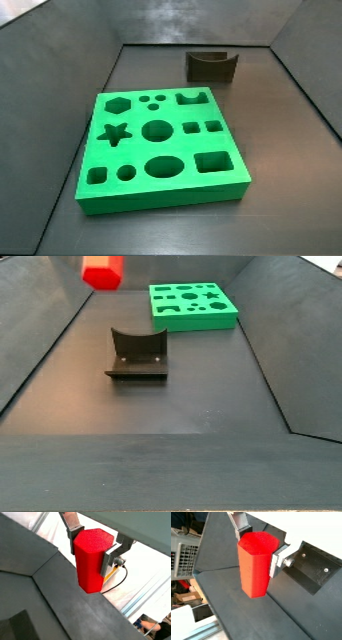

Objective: Pick up the hexagon object. Move up. Place the hexagon object on the fixture. Regrasp the hexagon object. Move to above the board. Insert the hexagon object.
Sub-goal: Move to above the board.

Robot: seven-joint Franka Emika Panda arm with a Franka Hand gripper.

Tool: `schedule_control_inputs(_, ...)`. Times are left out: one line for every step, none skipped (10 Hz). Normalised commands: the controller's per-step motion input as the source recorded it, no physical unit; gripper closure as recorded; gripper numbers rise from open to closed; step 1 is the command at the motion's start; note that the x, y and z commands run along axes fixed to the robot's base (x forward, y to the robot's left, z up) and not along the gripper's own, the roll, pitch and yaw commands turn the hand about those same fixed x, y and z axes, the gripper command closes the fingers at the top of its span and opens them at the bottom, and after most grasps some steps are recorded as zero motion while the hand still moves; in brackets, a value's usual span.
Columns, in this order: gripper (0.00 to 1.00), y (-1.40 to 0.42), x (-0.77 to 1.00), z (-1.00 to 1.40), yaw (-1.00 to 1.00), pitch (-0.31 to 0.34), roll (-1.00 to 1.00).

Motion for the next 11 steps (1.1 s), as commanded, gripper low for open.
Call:
schedule_control_inputs(1.00, 0.01, -0.01, 0.24, 0.03, 0.145, -0.05)
schedule_control_inputs(1.00, -1.00, -0.60, 0.28, -0.17, 0.050, -1.00)
schedule_control_inputs(1.00, -1.00, -0.60, 0.28, -0.16, 0.041, -1.00)
schedule_control_inputs(1.00, -1.00, -0.63, 0.30, -0.16, 0.031, -1.00)
schedule_control_inputs(1.00, -1.00, -0.65, 0.29, -0.16, 0.030, -1.00)
schedule_control_inputs(1.00, -1.00, -0.65, 0.29, -0.16, 0.038, -1.00)
schedule_control_inputs(1.00, -1.00, -0.65, 0.29, -0.15, 0.050, -1.00)
schedule_control_inputs(1.00, -1.00, -0.66, 0.29, -0.15, 0.057, -1.00)
schedule_control_inputs(1.00, -1.00, -0.69, 0.30, -0.15, 0.055, -1.00)
schedule_control_inputs(1.00, -1.00, -0.70, 0.30, -0.14, 0.052, -1.00)
schedule_control_inputs(1.00, -1.00, -0.74, 0.29, -0.13, 0.050, -1.00)
